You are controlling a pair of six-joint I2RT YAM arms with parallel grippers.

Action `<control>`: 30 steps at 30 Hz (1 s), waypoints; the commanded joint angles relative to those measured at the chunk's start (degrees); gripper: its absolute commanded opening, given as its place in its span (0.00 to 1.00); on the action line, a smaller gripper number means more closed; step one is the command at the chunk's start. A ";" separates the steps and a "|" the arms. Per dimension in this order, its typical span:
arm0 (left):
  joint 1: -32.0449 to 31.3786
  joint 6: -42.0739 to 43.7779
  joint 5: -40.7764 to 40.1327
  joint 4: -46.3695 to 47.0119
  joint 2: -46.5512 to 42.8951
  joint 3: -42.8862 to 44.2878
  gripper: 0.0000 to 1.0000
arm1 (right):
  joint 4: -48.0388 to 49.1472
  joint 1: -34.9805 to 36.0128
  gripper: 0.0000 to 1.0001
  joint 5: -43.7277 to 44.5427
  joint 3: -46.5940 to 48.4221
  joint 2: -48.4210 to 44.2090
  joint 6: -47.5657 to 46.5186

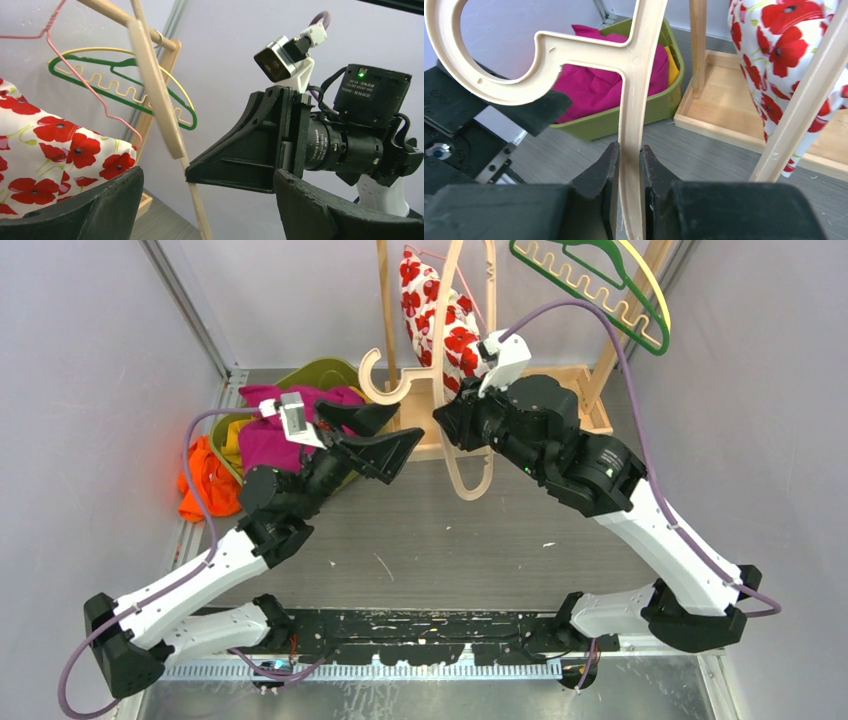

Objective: Remove the skirt from the hanger
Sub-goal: Pick up the hanger at the center of the board.

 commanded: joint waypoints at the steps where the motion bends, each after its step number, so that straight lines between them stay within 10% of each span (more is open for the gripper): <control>1: -1.35 2.35 -1.37 3.87 3.14 3.23 0.99 | 6.80 -0.14 0.01 -3.81 1.12 0.83 0.49; 30: -2.20 7.28 -9.18 6.96 3.55 4.74 1.00 | 3.88 -0.01 0.01 -13.08 -5.10 -3.07 2.08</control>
